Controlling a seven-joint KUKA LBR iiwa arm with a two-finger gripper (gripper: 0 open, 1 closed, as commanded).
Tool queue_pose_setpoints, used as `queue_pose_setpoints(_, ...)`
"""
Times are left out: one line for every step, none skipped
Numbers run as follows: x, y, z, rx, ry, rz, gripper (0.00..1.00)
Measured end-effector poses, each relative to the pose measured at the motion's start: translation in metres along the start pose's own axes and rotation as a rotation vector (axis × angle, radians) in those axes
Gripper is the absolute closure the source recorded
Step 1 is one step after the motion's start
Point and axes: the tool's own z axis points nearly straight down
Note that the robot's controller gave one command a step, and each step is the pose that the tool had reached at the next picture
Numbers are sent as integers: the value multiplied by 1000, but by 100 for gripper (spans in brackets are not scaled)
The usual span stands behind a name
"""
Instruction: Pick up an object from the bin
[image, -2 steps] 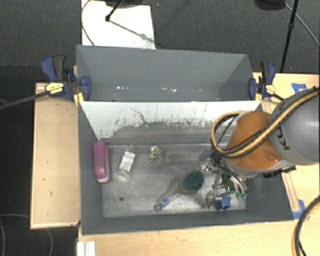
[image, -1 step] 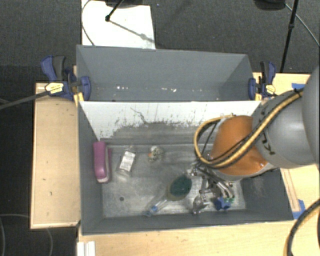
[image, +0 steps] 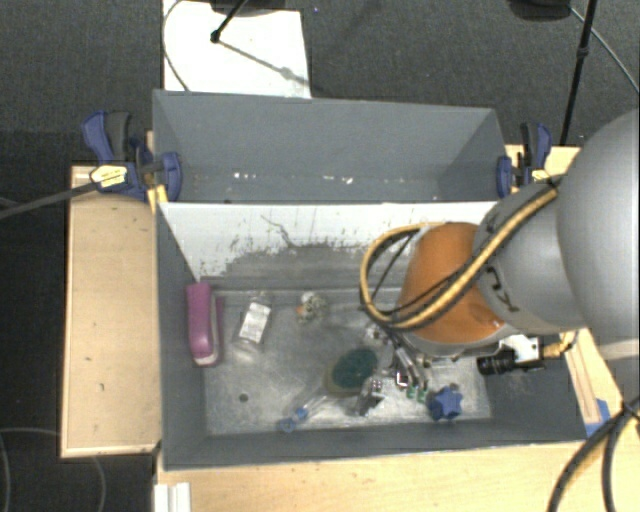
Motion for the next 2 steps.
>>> queue_pose_setpoints(-4,0,-3,-2,-12,-4,100)
queue_pose_setpoints(-31,-69,-191,1,-6,-233,100)
